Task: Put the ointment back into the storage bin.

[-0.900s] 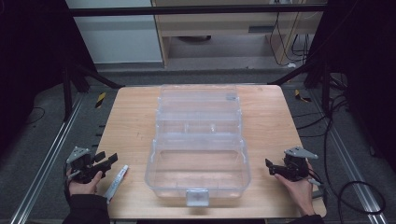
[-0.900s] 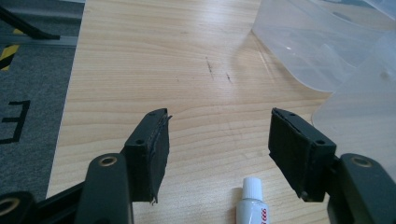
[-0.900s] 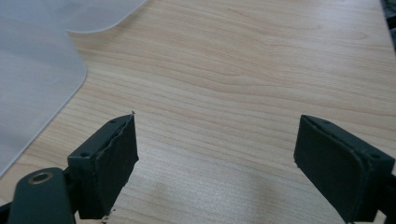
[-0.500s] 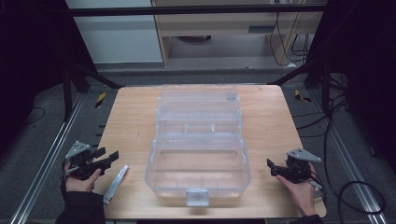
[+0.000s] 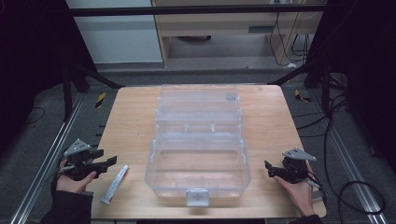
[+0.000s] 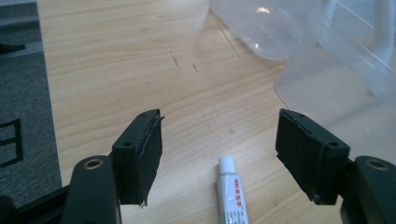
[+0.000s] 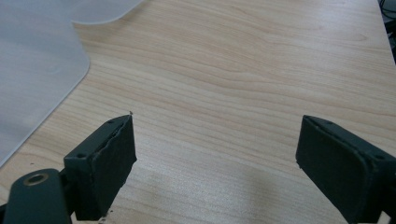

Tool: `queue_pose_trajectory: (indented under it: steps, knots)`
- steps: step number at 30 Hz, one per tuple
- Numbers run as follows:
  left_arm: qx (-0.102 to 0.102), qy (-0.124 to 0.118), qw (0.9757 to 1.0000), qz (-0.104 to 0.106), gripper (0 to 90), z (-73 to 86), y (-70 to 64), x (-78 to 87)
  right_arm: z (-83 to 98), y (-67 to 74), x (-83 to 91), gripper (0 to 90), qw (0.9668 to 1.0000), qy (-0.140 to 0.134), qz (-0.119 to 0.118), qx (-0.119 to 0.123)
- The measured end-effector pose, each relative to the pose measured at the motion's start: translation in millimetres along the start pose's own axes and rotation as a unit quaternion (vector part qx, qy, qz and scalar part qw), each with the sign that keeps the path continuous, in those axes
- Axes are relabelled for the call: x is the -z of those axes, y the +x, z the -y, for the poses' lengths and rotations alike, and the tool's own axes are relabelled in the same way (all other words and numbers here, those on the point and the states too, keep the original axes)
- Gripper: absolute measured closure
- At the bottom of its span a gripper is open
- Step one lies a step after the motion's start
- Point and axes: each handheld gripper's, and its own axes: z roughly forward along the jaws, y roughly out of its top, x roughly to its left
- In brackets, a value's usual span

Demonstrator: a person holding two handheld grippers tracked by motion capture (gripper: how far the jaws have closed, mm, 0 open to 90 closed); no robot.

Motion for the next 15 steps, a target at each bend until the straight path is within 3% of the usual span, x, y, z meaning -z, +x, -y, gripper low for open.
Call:
queue_pose_trajectory:
  steps: [5,12,14,15]
  knots:
    - [-0.009,0.017,0.9998,0.006,31.2,-3.8,0.6,3.7,0.0,0.3,0.1,11.9,1.0,0.001,0.001,-0.002]
    - [-0.037,0.049,0.9981,0.01,31.3,-12.6,-3.4,9.5,0.5,1.7,-1.4,11.3,0.9999,0.01,0.002,0.003]
    - [-0.041,0.062,0.9971,0.014,31.4,-14.0,-4.4,8.9,0.5,1.1,-1.0,11.2,1.0,0.009,0.001,0.005]
    - [-0.047,0.08,0.9956,0.015,31.4,-15.2,-5.4,7.8,0.3,0.7,-0.1,11.2,1.0,0.006,0.003,0.003]
